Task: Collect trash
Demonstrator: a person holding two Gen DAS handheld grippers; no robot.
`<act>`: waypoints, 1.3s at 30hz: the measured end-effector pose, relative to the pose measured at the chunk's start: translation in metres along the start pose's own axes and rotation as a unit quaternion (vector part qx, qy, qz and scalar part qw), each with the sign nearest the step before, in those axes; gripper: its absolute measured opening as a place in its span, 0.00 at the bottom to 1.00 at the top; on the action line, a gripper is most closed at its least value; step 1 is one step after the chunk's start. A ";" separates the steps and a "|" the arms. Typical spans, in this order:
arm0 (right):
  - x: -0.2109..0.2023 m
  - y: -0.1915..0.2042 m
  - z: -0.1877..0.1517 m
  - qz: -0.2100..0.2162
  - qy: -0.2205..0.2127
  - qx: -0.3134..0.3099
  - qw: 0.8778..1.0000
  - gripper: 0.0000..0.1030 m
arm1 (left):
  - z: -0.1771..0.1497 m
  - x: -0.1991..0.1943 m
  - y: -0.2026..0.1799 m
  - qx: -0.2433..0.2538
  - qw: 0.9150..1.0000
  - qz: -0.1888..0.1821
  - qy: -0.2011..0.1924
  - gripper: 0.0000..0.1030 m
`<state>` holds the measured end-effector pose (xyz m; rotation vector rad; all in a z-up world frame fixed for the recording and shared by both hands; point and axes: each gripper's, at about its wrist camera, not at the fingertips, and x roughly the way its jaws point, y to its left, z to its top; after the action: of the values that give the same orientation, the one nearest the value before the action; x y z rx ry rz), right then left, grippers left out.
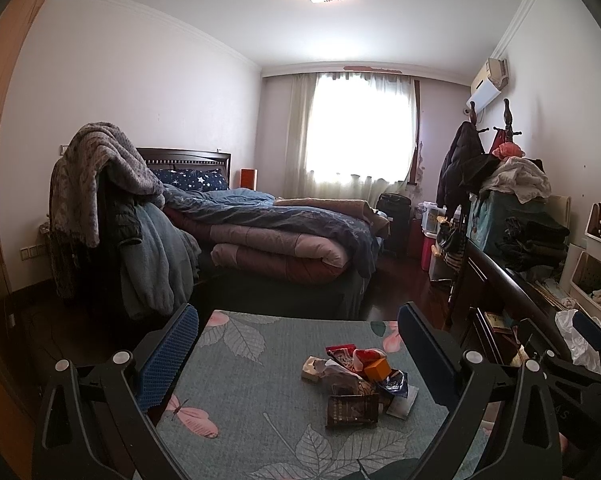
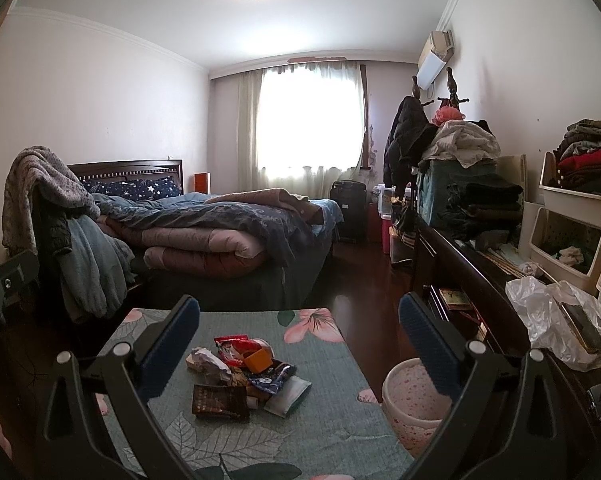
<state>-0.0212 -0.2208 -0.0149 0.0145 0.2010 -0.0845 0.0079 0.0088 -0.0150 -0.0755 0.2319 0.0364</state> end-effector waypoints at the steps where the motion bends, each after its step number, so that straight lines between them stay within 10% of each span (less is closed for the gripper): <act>1: 0.000 0.000 0.000 0.000 0.000 0.000 1.000 0.97 | 0.001 0.000 0.000 0.000 1.000 0.000 0.000 0.97; 24: 0.011 -0.006 -0.013 -0.008 0.014 -0.003 1.000 0.97 | -0.006 0.007 -0.006 0.000 1.000 -0.003 0.012 0.97; 39: 0.102 -0.009 -0.072 -0.008 0.131 -0.029 0.991 0.97 | -0.065 0.100 -0.010 -0.002 0.991 -0.003 0.137 0.96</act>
<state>0.0631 -0.2364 -0.1059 -0.0351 0.4656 -0.0930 0.0905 -0.0038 -0.0999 -0.0844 0.5063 0.0210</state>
